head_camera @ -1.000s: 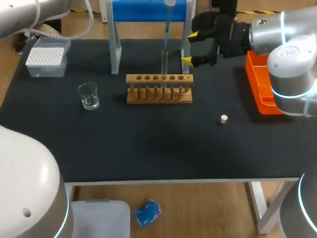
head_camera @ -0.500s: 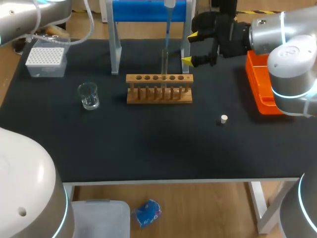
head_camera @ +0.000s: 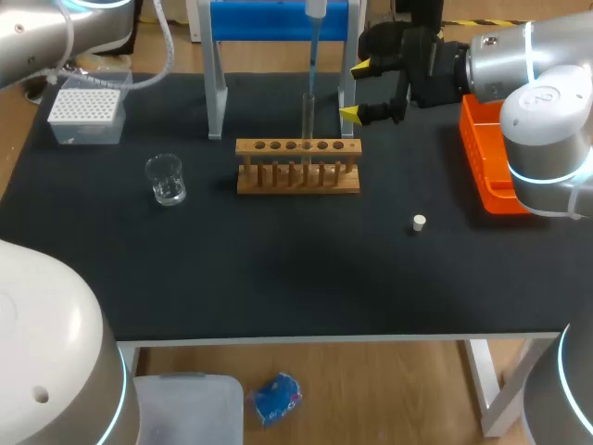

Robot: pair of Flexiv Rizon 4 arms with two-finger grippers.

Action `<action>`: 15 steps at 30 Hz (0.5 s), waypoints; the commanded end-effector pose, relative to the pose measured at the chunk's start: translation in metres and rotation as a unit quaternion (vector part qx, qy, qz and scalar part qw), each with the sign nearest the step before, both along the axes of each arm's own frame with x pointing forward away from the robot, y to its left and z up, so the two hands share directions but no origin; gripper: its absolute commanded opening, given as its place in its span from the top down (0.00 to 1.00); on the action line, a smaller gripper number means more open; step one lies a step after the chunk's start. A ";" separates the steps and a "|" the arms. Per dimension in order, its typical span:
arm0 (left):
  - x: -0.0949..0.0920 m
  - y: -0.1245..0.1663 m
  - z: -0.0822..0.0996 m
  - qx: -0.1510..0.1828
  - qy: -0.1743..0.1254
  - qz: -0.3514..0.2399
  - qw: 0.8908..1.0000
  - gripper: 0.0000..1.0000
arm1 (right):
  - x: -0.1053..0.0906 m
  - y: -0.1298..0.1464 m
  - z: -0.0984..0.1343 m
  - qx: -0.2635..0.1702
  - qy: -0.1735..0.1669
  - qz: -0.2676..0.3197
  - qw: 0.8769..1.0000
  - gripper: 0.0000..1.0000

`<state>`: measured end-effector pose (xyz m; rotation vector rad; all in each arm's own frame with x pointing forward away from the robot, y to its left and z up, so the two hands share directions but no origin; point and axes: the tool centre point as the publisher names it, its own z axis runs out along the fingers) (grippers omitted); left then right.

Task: Invert the test tube, pick up the pipette, mount the tip to pipette, aspirate from beaker and dispense into the tube, eject the tip, return the pipette, and cap with the stopper.

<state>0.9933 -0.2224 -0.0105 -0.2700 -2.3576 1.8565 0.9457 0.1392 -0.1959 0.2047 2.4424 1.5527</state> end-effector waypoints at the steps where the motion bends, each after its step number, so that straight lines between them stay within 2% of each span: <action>1: -0.003 0.001 -0.004 -0.006 -0.002 0.002 1.000 1.00 | 0.000 -0.001 0.000 0.000 0.000 0.001 1.000 0.00; 15: -0.003 0.002 -0.011 -0.007 -0.003 0.001 1.000 1.00 | 0.000 -0.001 0.000 0.000 0.000 0.001 1.000 0.00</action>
